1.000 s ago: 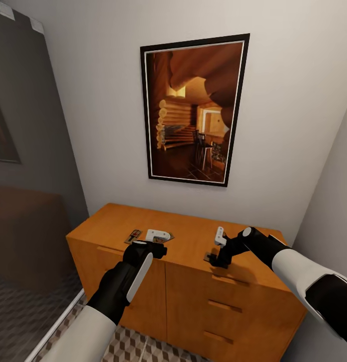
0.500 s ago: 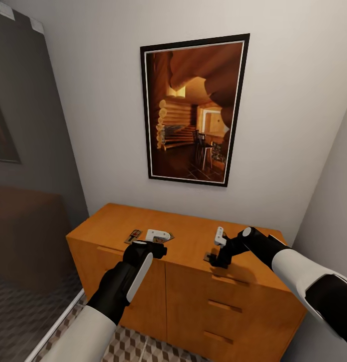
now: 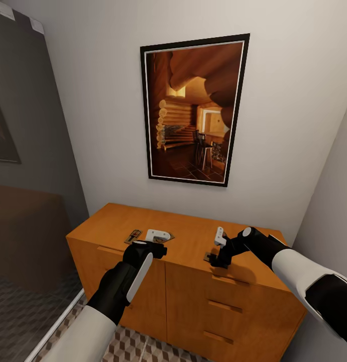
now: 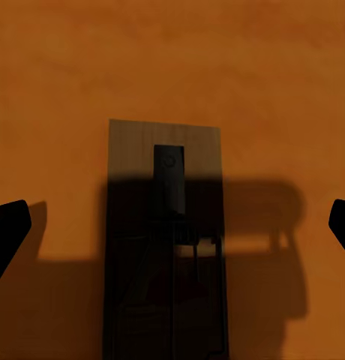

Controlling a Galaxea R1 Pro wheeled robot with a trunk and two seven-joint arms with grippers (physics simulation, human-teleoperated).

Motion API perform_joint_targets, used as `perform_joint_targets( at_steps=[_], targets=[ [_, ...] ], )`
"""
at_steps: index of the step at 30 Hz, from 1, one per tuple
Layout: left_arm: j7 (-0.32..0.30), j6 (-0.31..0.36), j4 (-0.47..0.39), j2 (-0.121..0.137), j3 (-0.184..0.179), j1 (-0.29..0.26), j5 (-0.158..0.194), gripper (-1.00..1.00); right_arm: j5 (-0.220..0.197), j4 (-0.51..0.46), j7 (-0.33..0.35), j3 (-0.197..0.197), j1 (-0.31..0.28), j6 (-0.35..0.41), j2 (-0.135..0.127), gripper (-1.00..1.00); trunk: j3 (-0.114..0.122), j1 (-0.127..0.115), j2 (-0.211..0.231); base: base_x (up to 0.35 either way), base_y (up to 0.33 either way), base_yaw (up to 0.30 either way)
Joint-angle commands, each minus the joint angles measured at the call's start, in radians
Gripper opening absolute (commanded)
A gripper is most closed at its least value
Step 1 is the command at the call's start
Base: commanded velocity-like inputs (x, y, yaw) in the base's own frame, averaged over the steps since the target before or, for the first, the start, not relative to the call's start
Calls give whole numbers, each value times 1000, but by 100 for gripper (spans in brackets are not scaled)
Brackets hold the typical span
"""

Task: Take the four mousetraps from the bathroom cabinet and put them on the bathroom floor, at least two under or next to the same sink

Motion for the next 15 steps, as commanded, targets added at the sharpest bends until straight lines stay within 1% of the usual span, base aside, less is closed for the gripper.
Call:
perform_joint_targets(
  at_steps=[1, 9, 15],
  targets=[
    [9, 3, -1, 0, -1, -1, 10, 100, 5, -3, 5, -3, 0, 8, -1, 100, -1, 0, -1, 0, 0, 0],
    [9, 3, -1, 0, -1, -1, 10, 100, 6, -3, 8, -3, 0, -12, -1, 100, -1, 0, -1, 0, 0, 0],
    [9, 3, -1, 0, -1, -1, 10, 100, 6, -3, 41, -4, 0, -19, -1, 100, -1, 0, -1, 0, 0, 0]
  ],
)
